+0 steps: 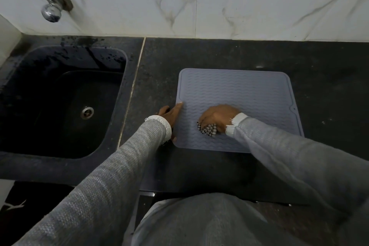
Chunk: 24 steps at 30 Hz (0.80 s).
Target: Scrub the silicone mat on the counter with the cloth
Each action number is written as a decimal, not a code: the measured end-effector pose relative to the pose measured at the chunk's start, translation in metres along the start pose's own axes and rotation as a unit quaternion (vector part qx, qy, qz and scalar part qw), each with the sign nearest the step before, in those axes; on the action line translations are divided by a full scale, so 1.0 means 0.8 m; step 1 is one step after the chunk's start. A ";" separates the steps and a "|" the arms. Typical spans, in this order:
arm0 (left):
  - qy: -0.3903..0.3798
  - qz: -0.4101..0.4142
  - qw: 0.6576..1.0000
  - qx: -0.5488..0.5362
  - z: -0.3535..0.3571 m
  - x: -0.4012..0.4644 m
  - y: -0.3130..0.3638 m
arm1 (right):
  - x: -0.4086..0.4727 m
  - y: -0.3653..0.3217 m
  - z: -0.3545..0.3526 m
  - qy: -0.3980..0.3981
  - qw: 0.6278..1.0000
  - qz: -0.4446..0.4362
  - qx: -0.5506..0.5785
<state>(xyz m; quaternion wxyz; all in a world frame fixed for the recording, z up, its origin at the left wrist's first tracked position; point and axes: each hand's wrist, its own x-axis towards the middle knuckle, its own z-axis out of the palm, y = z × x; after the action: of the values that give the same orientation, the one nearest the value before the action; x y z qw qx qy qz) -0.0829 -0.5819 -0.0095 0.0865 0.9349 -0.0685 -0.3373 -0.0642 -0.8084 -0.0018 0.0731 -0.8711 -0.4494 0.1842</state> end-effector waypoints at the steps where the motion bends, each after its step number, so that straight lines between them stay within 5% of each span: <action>1: 0.001 0.006 1.000 0.009 0.000 -0.001 0.001 | 0.007 -0.006 -0.001 0.008 1.000 -0.001 -0.004; 8: -0.005 0.041 0.995 0.091 0.004 0.005 0.001 | -0.030 0.019 0.005 0.054 0.998 -0.035 -0.003; 13: -0.017 0.027 0.994 0.100 0.002 0.002 0.007 | -0.061 0.044 0.002 -0.031 0.996 0.074 0.043; 17: -0.019 0.010 0.993 0.114 0.003 0.004 0.013 | -0.017 0.012 -0.006 0.056 0.996 0.052 0.048; 24: -0.003 0.013 0.993 0.115 0.007 0.007 0.011 | -0.015 0.020 0.010 0.038 0.999 0.035 -0.011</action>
<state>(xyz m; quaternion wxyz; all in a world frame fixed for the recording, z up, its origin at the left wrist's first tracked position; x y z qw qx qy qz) -0.0828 -0.5921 -0.0151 -0.0175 0.9368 -0.1192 -0.3285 -0.0616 -0.8274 -0.0105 0.0745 -0.8935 -0.4173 0.1483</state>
